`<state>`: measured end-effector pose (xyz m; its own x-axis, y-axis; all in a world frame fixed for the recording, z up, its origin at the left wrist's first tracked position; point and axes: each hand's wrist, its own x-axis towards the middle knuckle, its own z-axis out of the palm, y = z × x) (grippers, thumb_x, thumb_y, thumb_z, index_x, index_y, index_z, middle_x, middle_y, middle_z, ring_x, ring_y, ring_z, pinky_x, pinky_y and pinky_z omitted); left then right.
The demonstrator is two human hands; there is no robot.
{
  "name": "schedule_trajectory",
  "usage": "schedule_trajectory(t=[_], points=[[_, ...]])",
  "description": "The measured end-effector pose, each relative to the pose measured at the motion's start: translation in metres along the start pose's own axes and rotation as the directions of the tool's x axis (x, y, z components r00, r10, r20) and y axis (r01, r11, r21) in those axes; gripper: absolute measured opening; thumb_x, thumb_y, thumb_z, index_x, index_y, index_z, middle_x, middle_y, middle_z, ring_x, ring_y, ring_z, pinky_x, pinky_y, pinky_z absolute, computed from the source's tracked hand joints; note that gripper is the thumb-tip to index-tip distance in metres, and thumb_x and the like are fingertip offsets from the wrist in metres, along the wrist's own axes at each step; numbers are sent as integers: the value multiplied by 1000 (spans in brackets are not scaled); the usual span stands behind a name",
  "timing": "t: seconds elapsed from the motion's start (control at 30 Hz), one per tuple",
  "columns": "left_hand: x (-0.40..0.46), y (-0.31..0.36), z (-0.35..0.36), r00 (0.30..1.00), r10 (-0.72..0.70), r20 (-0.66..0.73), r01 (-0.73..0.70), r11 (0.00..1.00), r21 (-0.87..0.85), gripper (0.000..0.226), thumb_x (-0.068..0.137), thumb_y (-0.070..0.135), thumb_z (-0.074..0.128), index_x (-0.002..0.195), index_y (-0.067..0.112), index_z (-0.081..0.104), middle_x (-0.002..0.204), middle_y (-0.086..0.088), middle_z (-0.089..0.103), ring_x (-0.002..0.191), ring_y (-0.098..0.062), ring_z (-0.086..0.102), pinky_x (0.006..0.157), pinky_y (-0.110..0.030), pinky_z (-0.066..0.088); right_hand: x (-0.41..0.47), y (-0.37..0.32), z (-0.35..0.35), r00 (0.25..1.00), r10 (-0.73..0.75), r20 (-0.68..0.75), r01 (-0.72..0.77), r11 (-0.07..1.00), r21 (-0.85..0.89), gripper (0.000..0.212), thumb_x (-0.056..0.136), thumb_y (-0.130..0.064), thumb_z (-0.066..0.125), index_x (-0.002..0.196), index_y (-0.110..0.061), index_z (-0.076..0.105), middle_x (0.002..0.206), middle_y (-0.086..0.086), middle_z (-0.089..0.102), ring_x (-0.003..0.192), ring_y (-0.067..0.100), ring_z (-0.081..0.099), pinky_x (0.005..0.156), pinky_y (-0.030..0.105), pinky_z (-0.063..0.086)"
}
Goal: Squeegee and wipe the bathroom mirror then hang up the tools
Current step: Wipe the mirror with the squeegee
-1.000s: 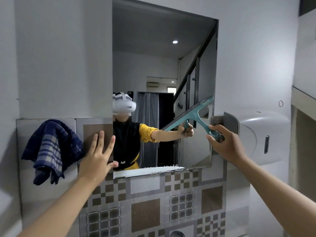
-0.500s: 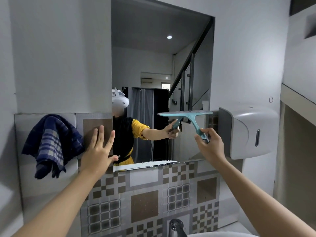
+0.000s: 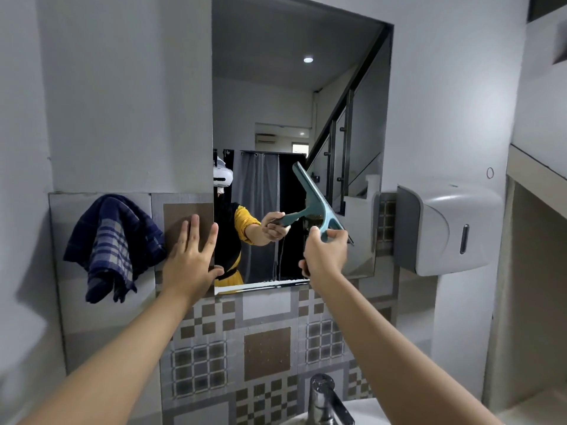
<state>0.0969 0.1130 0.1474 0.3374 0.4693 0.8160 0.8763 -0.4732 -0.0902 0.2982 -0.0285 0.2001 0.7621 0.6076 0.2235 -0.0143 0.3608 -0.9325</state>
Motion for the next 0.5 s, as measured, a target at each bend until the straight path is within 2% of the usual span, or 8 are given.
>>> schedule_trajectory(t=[0.1,0.2,0.27,0.37,0.5], points=[[-1,14,6,999,41,-4,-41,999,-28,93,74,44,70,147,16,19,152,-26,15,139,-44,18,99,-55,43,-10,-2,10,999,20,-36,-17,998,67,19,96,-26,52,108,-18,41,81,11,59,34,13,48,35,19,41],[-16,16,7,996,85,-2,-85,996,-40,96,67,36,79,145,13,27,148,-28,22,135,-45,27,99,-54,43,-23,8,24,999,22,-47,-18,997,78,20,96,-27,52,109,-18,40,78,8,58,41,17,52,40,24,47],[-39,-18,2,1000,3,8,-3,1000,-6,97,66,35,80,145,15,27,149,-27,22,136,-43,26,101,-49,41,-54,29,61,996,78,40,-80,994,71,22,96,-28,53,111,-18,40,77,8,58,48,21,55,45,28,49],[-48,-21,4,1000,0,9,0,1000,-1,98,66,37,80,145,19,26,150,-25,23,136,-41,28,95,-47,46,-74,40,75,998,-1,61,-3,997,73,21,96,-28,52,110,-17,41,73,7,57,45,20,54,41,27,49],[-44,-10,3,999,8,32,-8,1000,-6,101,62,40,81,145,19,26,149,-25,24,135,-40,29,83,-44,54,-79,42,79,997,-73,29,72,996,44,18,95,-27,53,105,-20,39,68,4,57,50,17,54,46,31,50]])
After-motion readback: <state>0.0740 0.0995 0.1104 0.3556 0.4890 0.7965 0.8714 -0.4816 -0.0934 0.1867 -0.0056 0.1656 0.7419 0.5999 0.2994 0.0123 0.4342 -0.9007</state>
